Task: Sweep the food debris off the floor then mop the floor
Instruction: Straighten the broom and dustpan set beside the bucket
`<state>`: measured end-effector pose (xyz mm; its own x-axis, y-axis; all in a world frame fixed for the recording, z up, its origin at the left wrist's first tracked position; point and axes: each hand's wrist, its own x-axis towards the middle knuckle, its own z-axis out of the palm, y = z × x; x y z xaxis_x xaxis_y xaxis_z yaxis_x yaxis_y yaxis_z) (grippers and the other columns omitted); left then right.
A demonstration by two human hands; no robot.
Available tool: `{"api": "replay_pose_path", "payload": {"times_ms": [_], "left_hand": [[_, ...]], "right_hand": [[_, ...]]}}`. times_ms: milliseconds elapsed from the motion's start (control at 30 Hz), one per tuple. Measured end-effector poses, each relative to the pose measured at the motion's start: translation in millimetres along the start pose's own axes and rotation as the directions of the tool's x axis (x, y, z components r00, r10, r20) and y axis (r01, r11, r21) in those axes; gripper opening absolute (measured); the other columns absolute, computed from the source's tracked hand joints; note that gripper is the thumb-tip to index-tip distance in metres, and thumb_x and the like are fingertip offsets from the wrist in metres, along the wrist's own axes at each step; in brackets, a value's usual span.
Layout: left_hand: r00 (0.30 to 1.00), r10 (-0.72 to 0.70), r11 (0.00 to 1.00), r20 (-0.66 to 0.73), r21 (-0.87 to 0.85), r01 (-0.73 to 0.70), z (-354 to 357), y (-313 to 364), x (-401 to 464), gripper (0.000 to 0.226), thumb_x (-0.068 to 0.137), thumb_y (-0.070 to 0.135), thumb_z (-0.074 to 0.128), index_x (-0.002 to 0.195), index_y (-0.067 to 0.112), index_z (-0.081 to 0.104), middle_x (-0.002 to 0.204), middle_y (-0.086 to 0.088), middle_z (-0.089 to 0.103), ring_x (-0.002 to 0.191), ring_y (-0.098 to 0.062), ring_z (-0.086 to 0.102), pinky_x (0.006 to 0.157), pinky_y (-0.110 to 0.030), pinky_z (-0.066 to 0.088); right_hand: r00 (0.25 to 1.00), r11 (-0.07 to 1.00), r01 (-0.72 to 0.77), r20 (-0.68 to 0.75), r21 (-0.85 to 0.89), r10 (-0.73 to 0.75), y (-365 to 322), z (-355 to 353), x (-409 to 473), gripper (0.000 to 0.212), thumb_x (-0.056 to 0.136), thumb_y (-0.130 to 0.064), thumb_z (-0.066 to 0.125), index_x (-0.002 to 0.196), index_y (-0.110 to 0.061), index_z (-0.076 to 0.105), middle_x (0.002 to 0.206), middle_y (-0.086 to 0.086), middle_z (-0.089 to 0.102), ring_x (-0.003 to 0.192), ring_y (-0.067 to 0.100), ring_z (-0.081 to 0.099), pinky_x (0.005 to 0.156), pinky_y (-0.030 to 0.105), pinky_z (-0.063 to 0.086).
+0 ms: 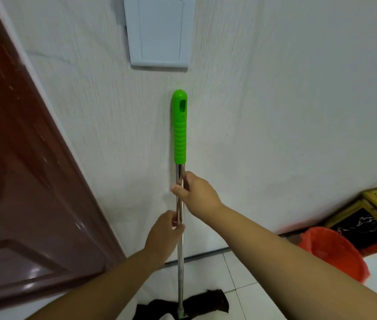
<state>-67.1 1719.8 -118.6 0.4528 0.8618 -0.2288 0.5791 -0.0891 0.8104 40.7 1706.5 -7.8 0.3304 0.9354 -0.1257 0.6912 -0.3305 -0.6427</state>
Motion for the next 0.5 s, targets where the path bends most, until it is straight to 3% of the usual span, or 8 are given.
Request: {"api": "replay_pose_path", "payload": {"times_ms": [133, 267, 400, 500], "left_hand": [[0.976, 0.098, 0.979, -0.194, -0.157, -0.13, -16, 17, -12, 0.013, 0.085, 0.014, 0.063, 0.092, 0.021, 0.055, 0.091, 0.004, 0.058, 0.085, -0.012, 0.058, 0.067, -0.017, 0.046], [0.952, 0.181, 0.952, -0.245, -0.201, -0.233, -19, 32, -26, 0.015, 0.084, 0.011, 0.063, 0.092, 0.019, 0.054, 0.086, 0.004, 0.057, 0.078, -0.011, 0.056, 0.066, -0.018, 0.046], [0.951, 0.301, 0.943, -0.073, -0.129, -0.308, 4, 40, -30, 0.014, 0.087, 0.012, 0.059, 0.093, 0.023, 0.055, 0.085, 0.013, 0.055, 0.077, -0.002, 0.054, 0.066, -0.01, 0.042], [0.936, 0.345, 0.937, 0.064, -0.078, -0.34, 31, 44, -29, 0.014, 0.086, 0.012, 0.058, 0.094, 0.024, 0.056, 0.086, 0.014, 0.055, 0.079, 0.0, 0.054, 0.067, -0.013, 0.044]], "right_hand": [[0.998, 0.992, -0.036, -0.044, 0.122, 0.041, 14, 2, -12, 0.049, 0.09, -0.04, 0.059, 0.132, -0.018, 0.048, 0.097, -0.005, 0.058, 0.093, 0.015, 0.059, 0.085, 0.032, 0.05], [0.984, 0.972, -0.132, -0.094, 0.193, 0.152, 42, 4, -27, 0.039, 0.093, -0.04, 0.053, 0.125, -0.018, 0.055, 0.093, -0.004, 0.058, 0.087, 0.013, 0.057, 0.087, 0.031, 0.049], [0.954, 0.915, -0.252, -0.077, 0.316, 0.29, 72, 5, -49, 0.027, 0.094, -0.027, 0.051, 0.116, -0.016, 0.062, 0.1, -0.001, 0.065, 0.095, 0.017, 0.062, 0.091, 0.037, 0.053], [0.91, 0.85, -0.354, -0.067, 0.391, 0.41, 98, 2, -69, 0.023, 0.093, -0.017, 0.049, 0.112, -0.018, 0.063, 0.1, 0.002, 0.067, 0.094, 0.018, 0.065, 0.087, 0.037, 0.055]]}}
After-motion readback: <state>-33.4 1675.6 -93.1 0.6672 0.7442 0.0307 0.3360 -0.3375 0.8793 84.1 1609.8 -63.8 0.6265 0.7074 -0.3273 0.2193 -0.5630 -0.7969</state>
